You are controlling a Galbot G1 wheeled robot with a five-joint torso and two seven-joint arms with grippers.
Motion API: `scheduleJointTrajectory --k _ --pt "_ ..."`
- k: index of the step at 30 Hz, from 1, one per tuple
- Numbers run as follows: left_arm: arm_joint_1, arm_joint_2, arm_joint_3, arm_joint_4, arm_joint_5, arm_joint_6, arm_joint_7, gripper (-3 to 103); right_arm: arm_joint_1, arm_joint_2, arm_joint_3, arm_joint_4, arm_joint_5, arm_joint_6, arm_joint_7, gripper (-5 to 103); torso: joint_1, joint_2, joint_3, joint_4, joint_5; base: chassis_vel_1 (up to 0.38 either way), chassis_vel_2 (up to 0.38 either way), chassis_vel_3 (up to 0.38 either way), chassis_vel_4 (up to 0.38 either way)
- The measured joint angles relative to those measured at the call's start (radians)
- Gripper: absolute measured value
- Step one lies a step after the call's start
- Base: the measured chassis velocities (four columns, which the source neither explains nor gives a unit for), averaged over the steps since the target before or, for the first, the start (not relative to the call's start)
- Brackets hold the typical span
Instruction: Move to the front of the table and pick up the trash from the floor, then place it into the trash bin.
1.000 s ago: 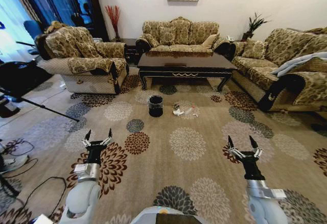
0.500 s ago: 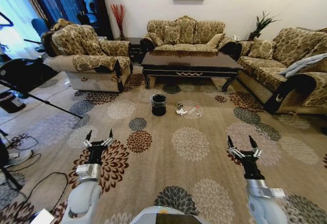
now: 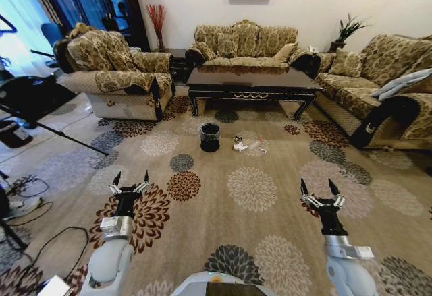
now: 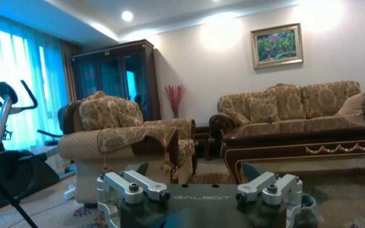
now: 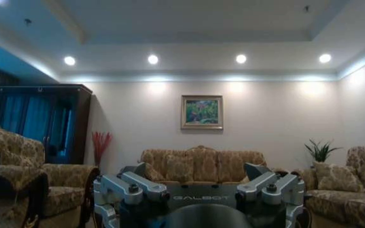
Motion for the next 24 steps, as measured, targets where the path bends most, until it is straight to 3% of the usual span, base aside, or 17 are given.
scheduleJointTrajectory --k 24 --pt "0.011 -0.004 -0.002 -0.02 0.002 -0.001 0.006 100 -0.002 0.007 0.001 0.001 -0.004 0.0 0.004 100 -0.043 -0.105 -0.061 0.0 0.0 0.0 0.0 0.0 0.0"
